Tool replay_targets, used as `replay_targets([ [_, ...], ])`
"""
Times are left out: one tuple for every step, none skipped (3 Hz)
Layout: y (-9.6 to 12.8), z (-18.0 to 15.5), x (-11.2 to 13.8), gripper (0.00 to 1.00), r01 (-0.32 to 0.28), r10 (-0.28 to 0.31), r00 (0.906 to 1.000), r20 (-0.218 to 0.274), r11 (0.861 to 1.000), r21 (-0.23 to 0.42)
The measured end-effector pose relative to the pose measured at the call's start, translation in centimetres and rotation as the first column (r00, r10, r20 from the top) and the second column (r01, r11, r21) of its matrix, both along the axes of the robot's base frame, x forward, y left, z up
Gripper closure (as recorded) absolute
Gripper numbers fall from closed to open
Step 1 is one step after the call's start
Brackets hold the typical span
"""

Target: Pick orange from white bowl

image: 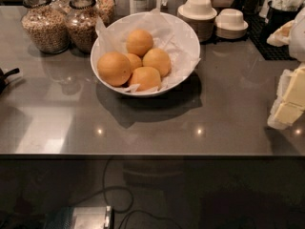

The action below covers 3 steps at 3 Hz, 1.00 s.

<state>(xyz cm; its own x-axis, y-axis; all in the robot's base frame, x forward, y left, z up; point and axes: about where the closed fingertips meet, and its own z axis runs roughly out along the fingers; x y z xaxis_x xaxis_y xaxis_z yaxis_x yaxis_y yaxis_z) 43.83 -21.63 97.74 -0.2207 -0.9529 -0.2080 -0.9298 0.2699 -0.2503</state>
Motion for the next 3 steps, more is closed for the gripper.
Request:
replay_targets([
  [0.0, 0.0, 0.0, 0.0, 0.0, 0.0, 1.0, 0.0, 1.0, 0.0],
  [0.1, -0.1, 0.0, 0.0, 0.021, -0.021, 0.9998, 0.001, 0.999, 0.032],
  [1.7, -1.3, 1.9, 0.0, -0.029, 0.029, 0.9996, 0.003, 0.987, 0.156],
])
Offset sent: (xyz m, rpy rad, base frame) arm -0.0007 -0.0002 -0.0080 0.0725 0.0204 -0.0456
